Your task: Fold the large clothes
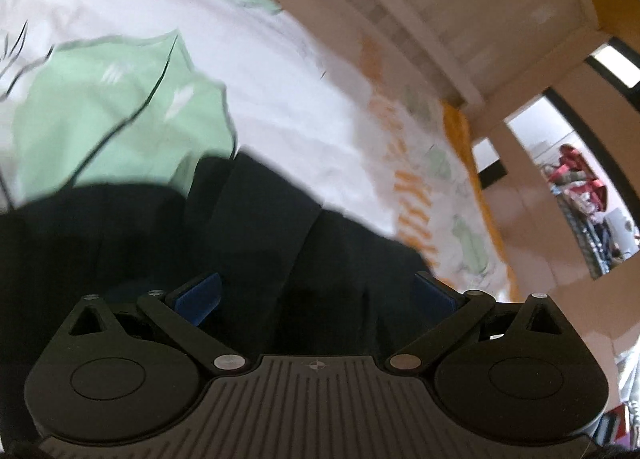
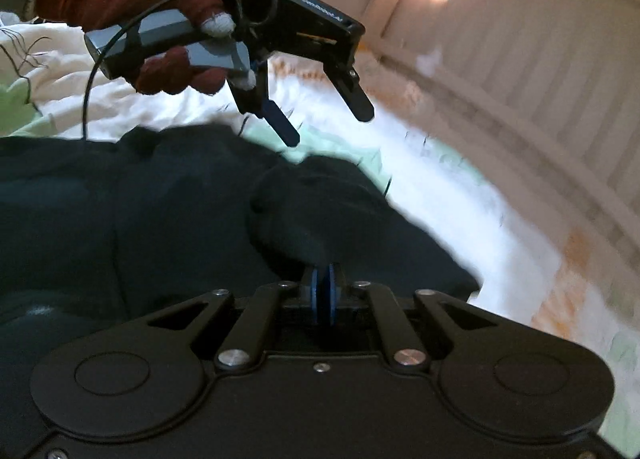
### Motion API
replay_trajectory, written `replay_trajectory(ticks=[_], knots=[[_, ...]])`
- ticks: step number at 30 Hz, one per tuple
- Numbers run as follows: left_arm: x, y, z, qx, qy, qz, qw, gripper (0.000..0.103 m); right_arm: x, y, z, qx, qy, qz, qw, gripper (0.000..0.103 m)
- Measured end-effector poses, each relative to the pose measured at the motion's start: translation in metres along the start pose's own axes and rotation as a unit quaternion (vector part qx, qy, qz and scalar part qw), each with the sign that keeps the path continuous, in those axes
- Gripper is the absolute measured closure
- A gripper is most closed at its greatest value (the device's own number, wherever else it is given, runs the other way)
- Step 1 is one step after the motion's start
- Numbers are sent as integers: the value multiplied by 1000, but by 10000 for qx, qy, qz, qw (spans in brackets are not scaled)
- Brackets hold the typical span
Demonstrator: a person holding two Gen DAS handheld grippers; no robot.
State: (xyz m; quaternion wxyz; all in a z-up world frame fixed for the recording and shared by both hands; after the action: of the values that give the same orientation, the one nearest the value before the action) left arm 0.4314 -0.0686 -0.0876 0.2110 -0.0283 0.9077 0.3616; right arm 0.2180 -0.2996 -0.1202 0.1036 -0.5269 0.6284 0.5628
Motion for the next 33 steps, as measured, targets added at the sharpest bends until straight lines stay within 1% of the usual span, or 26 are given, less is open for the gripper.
replay_trajectory(ticks=[1, 3, 4, 5, 6, 8, 11, 13, 15, 17, 18, 20, 22, 23, 24, 25, 26, 28, 30, 33], knots=[[3, -2, 2, -27, 30, 42, 10000, 0, 1, 1, -3, -17, -237, 29, 9997, 81], [8, -6, 5, -95, 54, 106, 9999, 1, -1, 5, -16, -127, -960, 23, 9953, 42], [10, -8, 7, -145, 65, 96, 9998, 1, -1, 8, -25, -178, -1356, -31, 9906, 34], [12, -8, 8, -166, 85, 51, 9998, 1, -1, 9, -33, -230, -1772, -98, 9839, 29], [14, -8, 9, -174, 120, 10, 9998, 1, -2, 9, -42, -242, -2187, -132, 9754, 30], [15, -9, 12, -155, 250, -70, 9995, 1, -1, 6, -55, -253, -2767, -105, 9606, 30], [16, -8, 15, -120, 348, -144, 9992, 1, -2, -8, -69, -385, -3608, -13, 9318, 30], [16, -8, 16, -134, 353, -157, 9992, 1, 0, -17, -70, -507, -4153, 115, 9082, 30], [18, -8, 16, -167, 313, -148, 9993, 1, 3, -29, -73, -620, -4701, 394, 8795, 29], [18, -9, 16, -223, 268, -111, 9993, 1, 9, -37, -70, -762, -5102, 504, 8552, 29], [19, -9, 15, -261, 250, -101, 9993, 1, 9, -39, -68, -725, -5176, 535, 8509, 29], [20, -11, 15, -320, 213, -86, 9992, 2, 8, -43, -66, -616, -5209, 525, 8498, 30], [20, -12, 14, -374, 199, -92, 9991, 2, 9, -46, -69, -574, -5372, 500, 8400, 38], [21, -12, 14, -378, 198, -114, 9990, 2, 8, -46, -68, -576, -5435, 504, 8359, 50], [22, -11, 14, -366, 206, -152, 9990, 4, 9, -48, -70, -531, -5474, 537, 8335, 73], [23, -9, 14, -328, 225, -208, 9990, 11, 10, -49, -72, -481, -5465, 540, 8343, 82], [25, -8, 14, -280, 238, -242, 9990, 14, 14, -44, -70, -462, -5437, 513, 8364, 83], [28, -5, 15, -173, 262, -298, 9991, 16, 14, -45, -71, -487, -5401, 477, 8388, 84], [31, -5, 15, -124, 268, -338, 9990, 16, 21, -31, -71, -479, -5396, 440, 8394, 85], [30, -4, 15, -42, 383, -449, 9982, 16, 27, -28, -74, -459, -5477, 404, 8344, 85]])
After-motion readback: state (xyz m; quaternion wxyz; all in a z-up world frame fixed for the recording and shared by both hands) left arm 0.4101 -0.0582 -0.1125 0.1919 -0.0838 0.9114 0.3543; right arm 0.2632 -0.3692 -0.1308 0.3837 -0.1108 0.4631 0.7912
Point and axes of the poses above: each gripper's, at about its wrist camera, not at the fingertips, and y roughly against the way its jaws point, z to its left, x to its underside, the point moved 1 cm from there along -y, roughly the way its jaws point, and after that the axes turned 8 degrees about z, right-handed, at the moved point
